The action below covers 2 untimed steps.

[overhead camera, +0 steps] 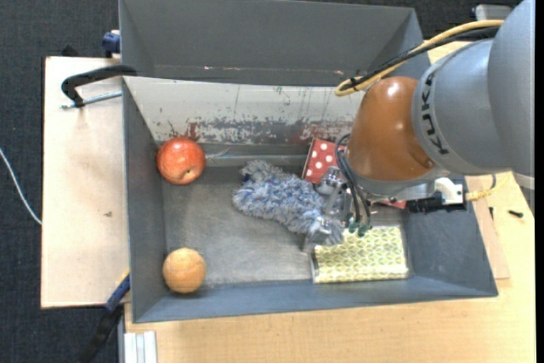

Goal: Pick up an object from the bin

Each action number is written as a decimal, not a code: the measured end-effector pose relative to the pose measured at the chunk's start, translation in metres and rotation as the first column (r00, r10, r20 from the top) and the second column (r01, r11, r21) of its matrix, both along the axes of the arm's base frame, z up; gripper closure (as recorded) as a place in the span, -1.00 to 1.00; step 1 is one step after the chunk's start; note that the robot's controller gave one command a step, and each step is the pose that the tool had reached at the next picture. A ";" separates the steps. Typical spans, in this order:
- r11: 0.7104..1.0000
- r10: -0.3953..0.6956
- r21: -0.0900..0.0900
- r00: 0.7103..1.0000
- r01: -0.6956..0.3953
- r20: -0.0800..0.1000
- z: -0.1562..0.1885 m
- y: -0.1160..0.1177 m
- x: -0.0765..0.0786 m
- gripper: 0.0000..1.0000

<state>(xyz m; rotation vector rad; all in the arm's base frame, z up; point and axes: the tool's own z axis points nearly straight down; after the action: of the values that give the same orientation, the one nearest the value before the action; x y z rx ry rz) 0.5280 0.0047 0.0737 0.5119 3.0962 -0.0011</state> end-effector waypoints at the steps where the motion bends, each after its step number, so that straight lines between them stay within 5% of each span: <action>1: 0.993 0.117 0.002 0.993 -0.117 0.003 0.001 0.001 0.002 -1.00; 2: 0.999 0.036 0.002 0.999 -0.036 0.003 0.002 -0.001 0.002 1.00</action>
Offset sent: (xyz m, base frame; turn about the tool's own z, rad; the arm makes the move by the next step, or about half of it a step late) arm 0.0000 0.0000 0.0000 0.0000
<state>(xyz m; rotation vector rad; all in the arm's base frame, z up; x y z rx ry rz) 0.5302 0.0041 0.0757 0.4559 3.1027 0.0025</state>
